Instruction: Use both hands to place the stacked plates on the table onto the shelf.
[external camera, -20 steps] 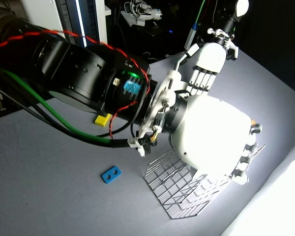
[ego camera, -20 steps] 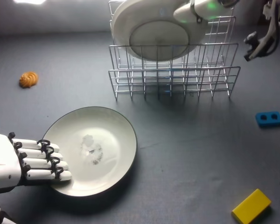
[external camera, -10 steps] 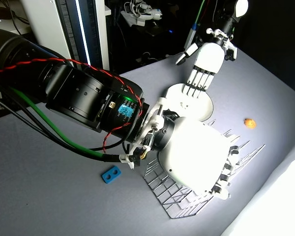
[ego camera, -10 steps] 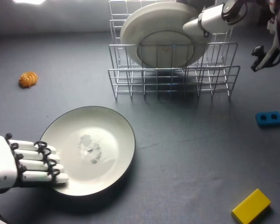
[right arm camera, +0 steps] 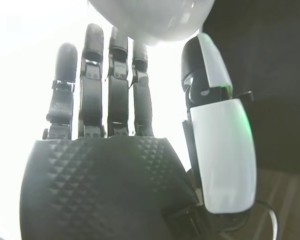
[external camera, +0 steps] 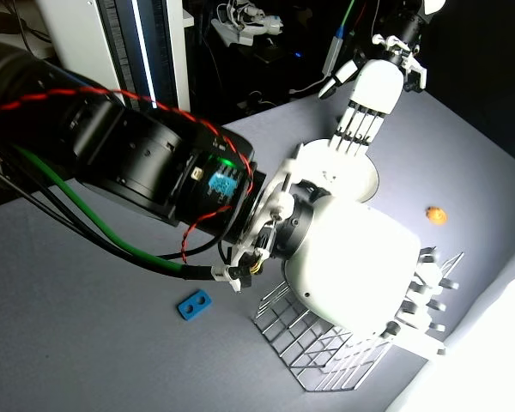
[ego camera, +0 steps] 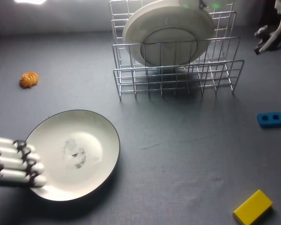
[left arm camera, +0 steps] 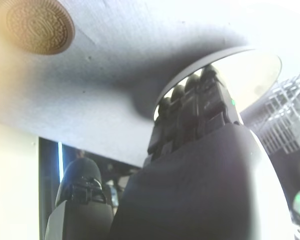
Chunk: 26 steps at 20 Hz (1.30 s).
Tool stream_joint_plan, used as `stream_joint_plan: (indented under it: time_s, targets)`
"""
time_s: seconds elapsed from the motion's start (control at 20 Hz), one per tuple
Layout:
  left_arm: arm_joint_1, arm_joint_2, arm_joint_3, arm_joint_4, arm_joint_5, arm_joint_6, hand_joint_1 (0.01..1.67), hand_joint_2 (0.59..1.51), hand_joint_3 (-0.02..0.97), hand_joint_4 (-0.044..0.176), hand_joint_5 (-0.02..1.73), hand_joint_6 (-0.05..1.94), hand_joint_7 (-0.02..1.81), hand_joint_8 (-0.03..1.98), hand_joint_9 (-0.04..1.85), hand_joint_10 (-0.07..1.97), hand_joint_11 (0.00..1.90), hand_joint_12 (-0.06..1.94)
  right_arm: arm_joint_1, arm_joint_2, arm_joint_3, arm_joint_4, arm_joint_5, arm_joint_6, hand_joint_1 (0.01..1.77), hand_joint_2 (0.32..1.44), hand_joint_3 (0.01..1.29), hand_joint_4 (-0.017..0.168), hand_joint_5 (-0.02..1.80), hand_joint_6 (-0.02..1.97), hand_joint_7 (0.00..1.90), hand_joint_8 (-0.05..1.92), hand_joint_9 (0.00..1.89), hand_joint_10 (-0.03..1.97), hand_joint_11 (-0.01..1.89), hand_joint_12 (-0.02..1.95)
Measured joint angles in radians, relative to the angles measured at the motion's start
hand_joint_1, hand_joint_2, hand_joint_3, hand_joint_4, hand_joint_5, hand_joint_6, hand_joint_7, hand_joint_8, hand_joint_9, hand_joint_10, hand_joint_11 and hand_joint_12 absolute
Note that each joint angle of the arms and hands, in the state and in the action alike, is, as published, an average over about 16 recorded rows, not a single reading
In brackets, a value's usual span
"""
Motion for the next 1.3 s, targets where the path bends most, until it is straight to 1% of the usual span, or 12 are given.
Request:
stream_joint_plan:
  time_s: [0.2,0.35,0.45,0.55,0.7,0.95,1.1,1.3]
  targets:
    - [-0.035,-0.007,0.004,-0.013,0.033,0.004,0.02,1.156,0.011,0.000,0.06,0.02,0.04,0.01,0.02,0.00,0.02,0.02,0.040,0.027,-0.052,-0.040,-0.008,0.001,0.91,1.08,0.01,-0.002,0.34,0.08,0.39,0.05,0.26,0.28,0.06,1.02]
    - [-0.065,-0.021,0.008,-0.026,0.079,0.007,0.02,1.155,0.011,0.001,0.06,0.02,0.03,0.01,0.02,0.00,0.02,0.01,0.063,0.052,-0.104,-0.082,-0.011,-0.011,0.90,1.05,0.01,-0.002,0.23,0.05,0.25,0.03,0.14,0.19,0.01,0.84]
    - [-0.080,-0.032,0.010,-0.038,0.113,0.008,0.02,1.156,0.011,0.001,0.06,0.02,0.03,0.01,0.02,0.00,0.02,0.01,0.074,0.068,-0.143,-0.116,-0.012,-0.020,0.93,1.02,0.01,-0.002,0.17,0.04,0.17,0.03,0.09,0.14,0.01,0.69]
    - [-0.084,-0.042,0.013,-0.050,0.148,0.009,0.02,1.158,0.011,0.001,0.06,0.02,0.03,0.01,0.01,0.00,0.02,0.01,0.081,0.085,-0.183,-0.157,-0.012,-0.029,0.98,0.99,0.01,-0.002,0.12,0.04,0.11,0.03,0.06,0.09,0.01,0.54]
    - [-0.073,-0.056,0.014,-0.080,0.197,0.009,0.02,1.158,0.011,0.001,0.05,0.02,0.03,0.01,0.00,-0.01,0.02,0.01,0.083,0.110,-0.243,-0.221,-0.010,-0.047,1.04,0.96,0.01,-0.002,0.06,0.04,0.04,0.03,0.02,0.03,0.01,0.32]
    - [-0.031,-0.067,0.001,-0.172,0.261,0.010,0.02,1.159,0.011,-0.001,0.05,0.00,0.02,0.01,-0.01,-0.03,0.02,0.01,0.069,0.144,-0.337,-0.320,-0.005,-0.087,1.07,0.96,0.01,0.000,0.02,0.04,0.02,0.03,0.01,0.01,0.02,0.17]
    - [0.002,-0.066,-0.014,-0.240,0.283,0.010,0.02,1.157,0.011,-0.002,0.03,0.00,0.02,0.00,-0.02,-0.04,0.02,0.01,0.050,0.156,-0.382,-0.376,0.002,-0.111,1.11,0.95,0.01,0.001,0.02,0.04,0.02,0.03,0.02,0.01,0.02,0.06]
    - [0.043,-0.059,-0.041,-0.334,0.304,0.009,0.02,1.154,0.011,-0.005,0.02,-0.02,0.01,0.00,-0.02,-0.05,0.03,0.02,0.013,0.154,-0.426,-0.437,0.014,-0.165,1.10,0.96,0.01,0.002,0.02,0.04,0.02,0.03,0.02,0.01,0.02,0.01]
